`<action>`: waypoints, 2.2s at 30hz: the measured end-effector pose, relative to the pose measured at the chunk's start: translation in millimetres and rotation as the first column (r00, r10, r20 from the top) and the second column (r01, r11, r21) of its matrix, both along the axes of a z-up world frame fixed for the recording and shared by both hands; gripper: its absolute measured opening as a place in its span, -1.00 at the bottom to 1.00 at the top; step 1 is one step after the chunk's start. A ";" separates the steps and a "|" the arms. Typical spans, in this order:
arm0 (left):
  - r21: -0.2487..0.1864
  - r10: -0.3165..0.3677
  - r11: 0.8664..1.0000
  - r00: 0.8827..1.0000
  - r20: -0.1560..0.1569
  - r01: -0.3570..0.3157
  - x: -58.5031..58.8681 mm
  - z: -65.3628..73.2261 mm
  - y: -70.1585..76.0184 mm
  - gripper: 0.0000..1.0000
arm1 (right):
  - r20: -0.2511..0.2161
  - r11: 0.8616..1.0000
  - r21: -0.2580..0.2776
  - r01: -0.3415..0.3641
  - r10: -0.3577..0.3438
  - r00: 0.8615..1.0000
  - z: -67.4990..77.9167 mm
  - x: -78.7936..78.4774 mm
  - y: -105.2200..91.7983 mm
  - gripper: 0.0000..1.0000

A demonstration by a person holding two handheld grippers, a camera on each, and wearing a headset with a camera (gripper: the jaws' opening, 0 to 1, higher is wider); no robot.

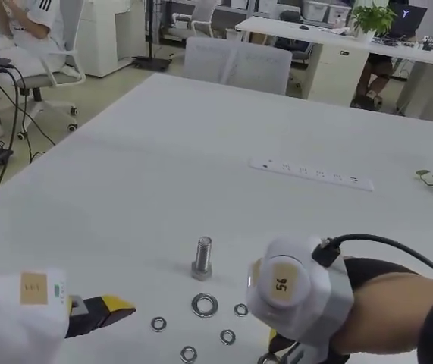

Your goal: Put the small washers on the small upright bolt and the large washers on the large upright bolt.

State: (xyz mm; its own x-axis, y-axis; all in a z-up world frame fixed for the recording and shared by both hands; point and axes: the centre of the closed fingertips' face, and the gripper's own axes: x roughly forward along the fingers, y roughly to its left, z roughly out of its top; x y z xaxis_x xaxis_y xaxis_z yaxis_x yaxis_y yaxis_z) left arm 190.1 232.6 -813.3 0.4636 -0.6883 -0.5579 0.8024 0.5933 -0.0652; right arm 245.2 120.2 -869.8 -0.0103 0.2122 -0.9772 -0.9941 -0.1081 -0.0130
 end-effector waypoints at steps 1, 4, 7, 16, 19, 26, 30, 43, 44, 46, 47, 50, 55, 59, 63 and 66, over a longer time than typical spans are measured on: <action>0.000 -0.001 1.000 1.000 0.000 0.001 -0.2 0.1 -0.1 0.82 | -0.001 1.000 0.005 0.000 0.000 1.000 0.0 0.0 0.5 -0.53; 0.000 0.003 1.000 1.000 0.003 -0.003 0.1 0.9 0.6 0.82 | -0.003 1.000 0.013 -0.004 0.004 1.000 0.3 0.1 0.7 -0.53; -0.004 0.007 1.000 1.000 0.006 -0.007 0.3 2.2 1.1 0.81 | -0.001 1.000 0.009 -0.010 0.010 1.000 0.3 0.8 -1.0 -0.53; -0.005 0.008 1.000 1.000 0.007 -0.008 0.5 1.9 1.4 0.81 | -0.030 1.000 0.010 0.000 0.001 1.000 7.0 -1.1 -4.4 -0.53; -0.007 0.008 1.000 1.000 0.008 -0.008 0.4 2.5 1.3 0.81 | -0.032 1.000 0.005 0.002 -0.001 0.999 8.8 -0.2 -5.1 -0.53; -0.011 0.009 1.000 1.000 0.012 -0.008 1.2 3.5 1.2 0.82 | -0.030 1.000 0.016 -0.008 0.009 0.999 27.5 0.2 -0.6 -0.53; -0.018 0.014 1.000 1.000 0.017 -0.014 2.5 4.3 1.6 0.82 | -0.025 1.000 0.027 -0.011 0.012 1.000 37.5 2.7 3.3 -0.53; -0.027 0.040 0.999 0.998 0.038 -0.039 8.9 6.3 4.8 0.82 | 0.021 0.999 0.044 -0.022 0.021 1.000 58.3 14.4 11.6 -0.53; -0.027 0.043 0.999 0.998 0.040 -0.042 9.6 6.5 5.0 0.82 | 0.023 0.999 0.045 -0.021 0.020 1.000 59.2 15.6 11.9 -0.53; -0.030 0.049 0.998 0.998 0.045 -0.047 11.0 7.2 5.5 0.81 | 0.030 0.999 0.045 -0.020 0.019 0.999 61.7 18.5 12.3 -0.53; -0.033 0.061 0.998 0.997 0.052 -0.059 13.2 8.1 6.5 0.82 | 0.033 0.999 0.046 -0.021 0.019 0.999 63.0 19.6 12.7 -0.53; -0.037 0.079 0.996 0.995 0.064 -0.077 16.7 9.9 8.8 0.81 | 0.040 0.998 0.052 -0.021 0.019 0.999 68.2 23.3 15.8 -0.53; -0.052 0.121 0.992 0.988 0.097 -0.116 23.6 16.6 13.5 0.81 | 0.054 0.998 0.062 -0.026 0.023 0.998 74.7 28.4 21.9 -0.53; -0.064 0.151 0.988 0.982 0.117 -0.144 28.1 20.7 17.2 0.80 | 0.056 0.997 0.063 -0.032 0.029 0.998 77.6 30.8 25.6 -0.53; -0.071 0.176 0.983 0.975 0.137 -0.168 32.0 24.2 20.1 0.80 | 0.060 0.997 0.063 -0.039 0.035 0.998 80.3 33.0 28.9 -0.53; -0.083 0.189 0.980 0.971 0.144 -0.179 33.7 26.6 21.1 0.79 | 0.062 0.997 0.063 -0.044 0.040 0.997 83.4 35.0 31.6 -0.53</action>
